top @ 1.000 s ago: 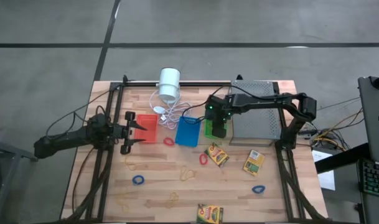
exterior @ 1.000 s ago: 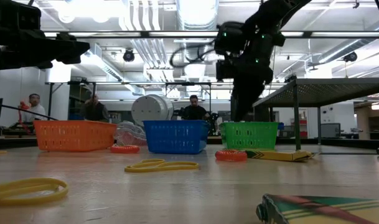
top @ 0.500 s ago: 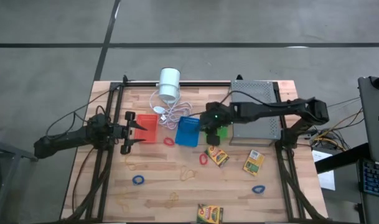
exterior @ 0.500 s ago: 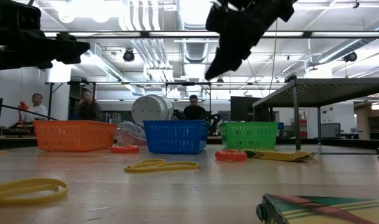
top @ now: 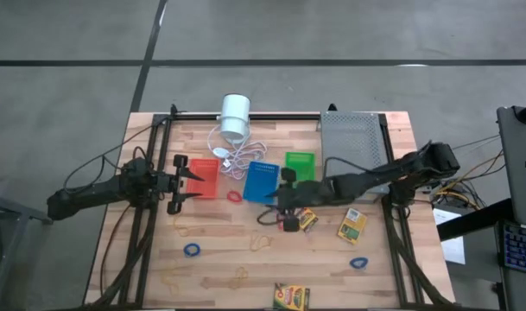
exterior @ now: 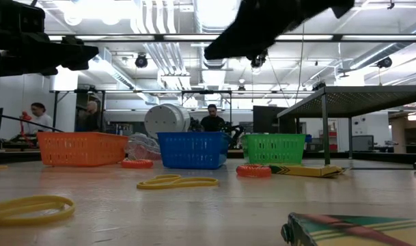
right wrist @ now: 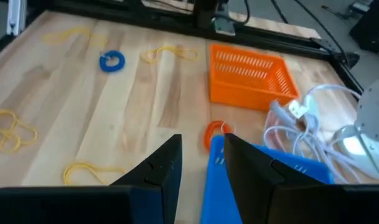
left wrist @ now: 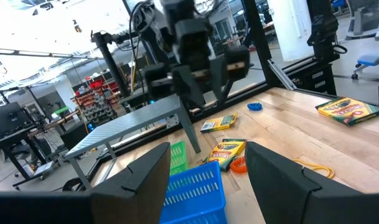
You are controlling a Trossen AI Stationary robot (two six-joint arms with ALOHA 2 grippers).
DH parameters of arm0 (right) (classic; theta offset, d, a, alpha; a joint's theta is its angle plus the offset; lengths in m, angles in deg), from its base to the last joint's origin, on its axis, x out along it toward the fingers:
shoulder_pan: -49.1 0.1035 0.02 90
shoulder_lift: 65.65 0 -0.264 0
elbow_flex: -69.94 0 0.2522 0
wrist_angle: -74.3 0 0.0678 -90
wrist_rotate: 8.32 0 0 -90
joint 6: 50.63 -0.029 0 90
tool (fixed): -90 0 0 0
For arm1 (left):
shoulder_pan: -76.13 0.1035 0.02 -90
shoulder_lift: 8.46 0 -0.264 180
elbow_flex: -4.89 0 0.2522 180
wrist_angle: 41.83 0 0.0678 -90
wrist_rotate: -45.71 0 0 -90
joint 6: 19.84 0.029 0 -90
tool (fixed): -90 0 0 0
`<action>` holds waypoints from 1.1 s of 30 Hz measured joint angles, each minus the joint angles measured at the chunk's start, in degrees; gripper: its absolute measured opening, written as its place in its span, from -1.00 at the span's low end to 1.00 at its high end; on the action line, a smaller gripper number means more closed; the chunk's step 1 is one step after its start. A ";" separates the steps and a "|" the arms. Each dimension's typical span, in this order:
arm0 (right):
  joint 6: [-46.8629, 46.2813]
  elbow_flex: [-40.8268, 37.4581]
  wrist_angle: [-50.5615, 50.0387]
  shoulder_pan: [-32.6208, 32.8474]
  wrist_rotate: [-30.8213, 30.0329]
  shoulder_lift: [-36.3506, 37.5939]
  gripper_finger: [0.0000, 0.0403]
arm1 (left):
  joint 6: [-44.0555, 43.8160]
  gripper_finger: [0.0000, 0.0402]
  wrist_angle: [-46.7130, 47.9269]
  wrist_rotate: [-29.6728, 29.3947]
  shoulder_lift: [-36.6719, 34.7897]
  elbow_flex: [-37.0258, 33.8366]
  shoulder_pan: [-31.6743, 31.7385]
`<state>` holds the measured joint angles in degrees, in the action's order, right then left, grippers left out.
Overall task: Pick & Place Office Desk Supplies
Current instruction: Put the yellow rubber band into the green bin
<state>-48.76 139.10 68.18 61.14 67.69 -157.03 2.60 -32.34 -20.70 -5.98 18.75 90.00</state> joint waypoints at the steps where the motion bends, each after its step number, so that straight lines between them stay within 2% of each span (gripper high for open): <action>1: -0.02 -0.86 0.73 0.67 -0.47 -0.04 -0.42 | 0.02 0.04 0.00 -0.02 0.00 0.00 0.00; 6: -0.33 -2.86 2.23 3.79 -0.69 -1.14 -0.40 | 0.02 0.04 0.00 -0.02 0.02 0.01 0.00; 17: -6.25 -1.20 14.28 8.26 -1.77 -12.47 -0.49 | 0.00 0.04 -0.02 0.00 0.76 0.01 0.00; 22: -10.81 1.38 14.43 9.13 -2.74 -17.85 -0.51 | 0.00 0.04 0.04 -0.02 1.00 0.02 0.00; 28: -16.45 4.03 14.26 9.52 -2.70 -22.51 -0.44 | 0.00 0.04 -0.20 0.00 1.63 0.00 0.00; 33: -18.90 6.50 7.99 9.94 -2.72 -24.12 -0.35 | 0.00 0.04 -0.03 -0.02 2.14 0.01 0.01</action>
<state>-67.66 145.61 76.17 71.08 64.97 -181.15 2.59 -32.37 -20.72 -3.84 18.76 90.01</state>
